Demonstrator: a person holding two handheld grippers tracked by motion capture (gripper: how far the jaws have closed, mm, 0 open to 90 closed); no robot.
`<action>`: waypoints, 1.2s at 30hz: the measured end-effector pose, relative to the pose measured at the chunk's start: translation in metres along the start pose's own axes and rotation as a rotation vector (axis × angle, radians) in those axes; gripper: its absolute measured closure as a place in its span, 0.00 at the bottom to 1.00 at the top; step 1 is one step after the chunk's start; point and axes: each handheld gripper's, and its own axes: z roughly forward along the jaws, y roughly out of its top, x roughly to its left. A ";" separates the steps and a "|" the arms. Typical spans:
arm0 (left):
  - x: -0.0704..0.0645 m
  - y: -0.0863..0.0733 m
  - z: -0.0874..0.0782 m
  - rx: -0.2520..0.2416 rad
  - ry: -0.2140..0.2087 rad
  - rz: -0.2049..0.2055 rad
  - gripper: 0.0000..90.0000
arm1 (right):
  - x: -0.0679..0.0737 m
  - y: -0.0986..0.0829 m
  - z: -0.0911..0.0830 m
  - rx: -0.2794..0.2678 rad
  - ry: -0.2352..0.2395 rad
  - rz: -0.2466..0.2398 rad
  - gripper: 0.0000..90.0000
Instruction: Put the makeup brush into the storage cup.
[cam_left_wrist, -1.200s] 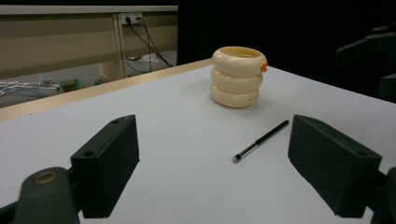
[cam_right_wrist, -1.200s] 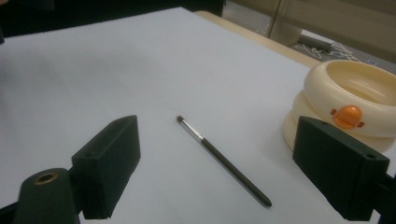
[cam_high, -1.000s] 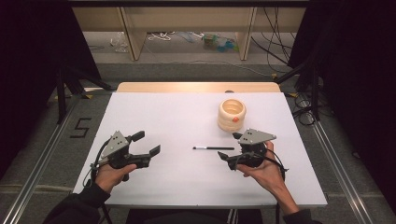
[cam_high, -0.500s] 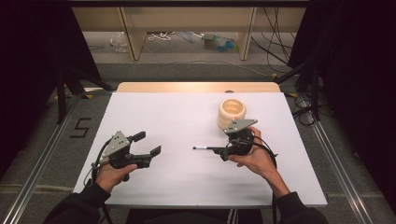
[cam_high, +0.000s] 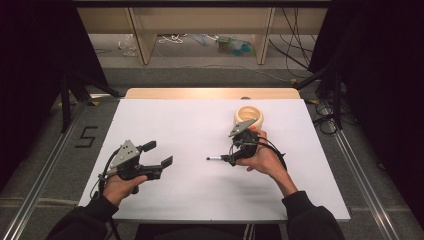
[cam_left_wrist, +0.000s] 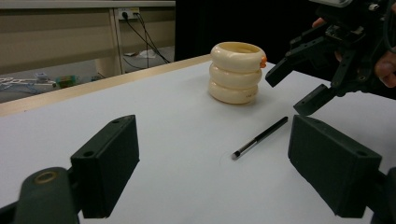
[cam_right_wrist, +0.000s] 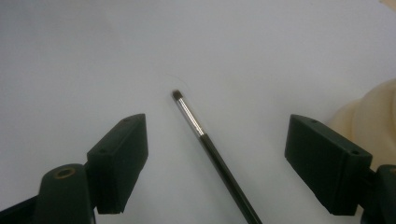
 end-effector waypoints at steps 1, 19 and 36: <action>0.000 0.000 0.000 0.000 0.001 -0.004 0.18 | 0.000 0.001 0.002 0.017 0.010 -0.001 0.25; 0.000 0.000 0.001 -0.002 -0.003 0.002 0.18 | -0.008 0.010 0.033 0.204 0.036 -0.057 0.32; 0.000 0.001 0.001 -0.002 -0.008 0.000 0.18 | -0.007 0.014 0.047 0.340 0.044 -0.101 0.38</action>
